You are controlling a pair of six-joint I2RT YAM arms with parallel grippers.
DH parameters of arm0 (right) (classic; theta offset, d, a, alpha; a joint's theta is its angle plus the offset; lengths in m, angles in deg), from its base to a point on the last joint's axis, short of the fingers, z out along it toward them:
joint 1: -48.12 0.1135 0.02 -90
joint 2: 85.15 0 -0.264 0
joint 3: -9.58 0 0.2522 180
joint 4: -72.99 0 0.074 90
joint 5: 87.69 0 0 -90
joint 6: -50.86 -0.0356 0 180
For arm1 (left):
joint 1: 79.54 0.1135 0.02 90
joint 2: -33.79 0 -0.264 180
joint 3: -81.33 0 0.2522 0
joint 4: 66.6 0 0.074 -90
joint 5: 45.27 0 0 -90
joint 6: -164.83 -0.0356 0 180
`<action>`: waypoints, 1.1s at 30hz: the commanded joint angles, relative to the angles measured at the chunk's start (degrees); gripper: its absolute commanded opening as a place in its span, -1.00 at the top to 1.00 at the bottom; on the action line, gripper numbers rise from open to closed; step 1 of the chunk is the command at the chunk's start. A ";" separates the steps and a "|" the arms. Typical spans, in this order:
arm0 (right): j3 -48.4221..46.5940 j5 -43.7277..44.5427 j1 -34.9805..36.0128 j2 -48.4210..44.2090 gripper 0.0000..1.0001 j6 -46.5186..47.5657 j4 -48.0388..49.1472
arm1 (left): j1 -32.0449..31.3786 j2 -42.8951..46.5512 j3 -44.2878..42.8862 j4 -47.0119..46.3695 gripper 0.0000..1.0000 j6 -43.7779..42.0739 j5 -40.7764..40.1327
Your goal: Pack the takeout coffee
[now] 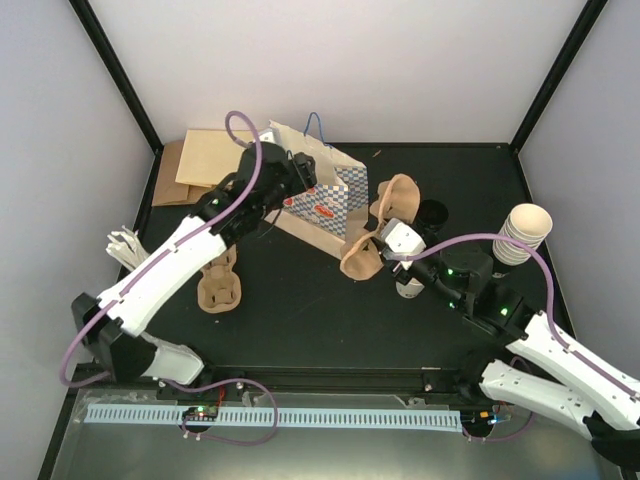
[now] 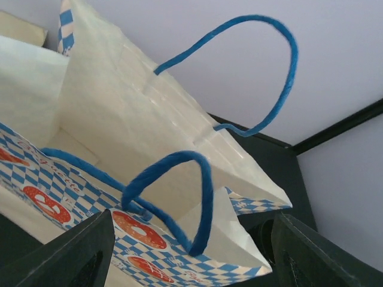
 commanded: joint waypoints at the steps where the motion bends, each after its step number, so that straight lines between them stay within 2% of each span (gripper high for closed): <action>1: 0.20 4.12 -0.23 -1.34 0.20 -0.90 1.08 | -2.31 -5.87 -10.88 14.80 -0.50 9.02 -11.00; 3: 0.54 4.32 -0.22 -2.10 0.20 -0.76 1.11 | -3.12 -7.86 -13.42 18.08 -0.51 11.37 -13.57; 10: 1.12 4.55 -0.20 -3.53 0.20 -0.41 1.37 | -4.18 -12.87 -17.15 19.99 -0.56 14.48 -14.83; 18: 1.18 4.18 -0.22 -3.90 0.21 -0.84 0.97 | -4.21 -21.72 -27.00 30.25 -0.53 20.64 -19.05; 23: 0.84 3.78 -0.23 -4.18 0.21 -0.93 0.54 | -4.15 -23.59 -26.97 30.51 -0.43 22.27 -21.12; 26: 0.53 3.28 -0.21 -4.25 0.21 -0.89 0.29 | -3.97 -23.78 -26.63 30.95 -0.16 22.33 -22.06; 33: 0.02 2.89 -0.22 -3.16 0.21 -0.83 -0.24 | -3.85 -20.94 -25.86 34.09 0.66 22.37 -24.12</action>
